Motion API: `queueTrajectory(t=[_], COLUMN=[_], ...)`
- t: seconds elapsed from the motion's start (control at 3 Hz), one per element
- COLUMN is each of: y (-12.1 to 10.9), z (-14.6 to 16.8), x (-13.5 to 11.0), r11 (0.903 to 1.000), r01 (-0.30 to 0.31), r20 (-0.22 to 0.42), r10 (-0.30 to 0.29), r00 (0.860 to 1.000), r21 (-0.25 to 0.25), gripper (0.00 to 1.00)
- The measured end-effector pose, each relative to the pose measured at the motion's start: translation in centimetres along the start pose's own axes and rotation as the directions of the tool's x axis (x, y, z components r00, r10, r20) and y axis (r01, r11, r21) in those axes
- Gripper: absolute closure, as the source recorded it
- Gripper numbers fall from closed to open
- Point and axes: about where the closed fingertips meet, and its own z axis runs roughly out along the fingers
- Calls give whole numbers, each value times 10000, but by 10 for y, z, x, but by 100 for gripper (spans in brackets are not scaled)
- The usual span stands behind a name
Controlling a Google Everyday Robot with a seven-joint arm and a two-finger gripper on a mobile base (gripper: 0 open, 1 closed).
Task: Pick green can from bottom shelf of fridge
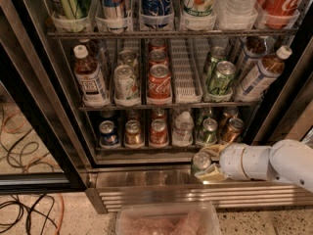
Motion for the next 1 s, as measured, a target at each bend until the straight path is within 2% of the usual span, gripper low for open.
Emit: queueTrajectory(t=[0.33,0.67,1.0], y=[-6,-18,-29], z=[-5,-16,-18], x=[-13,-41,-68], r11=[9961,9797,9472], r01=[-824,-1866,-2939], r20=[805,1271,1141], r10=[847,1948,3084], r00=[9931,9726,9444], r21=[-314,-735,-1282], gripper=[100,100,100])
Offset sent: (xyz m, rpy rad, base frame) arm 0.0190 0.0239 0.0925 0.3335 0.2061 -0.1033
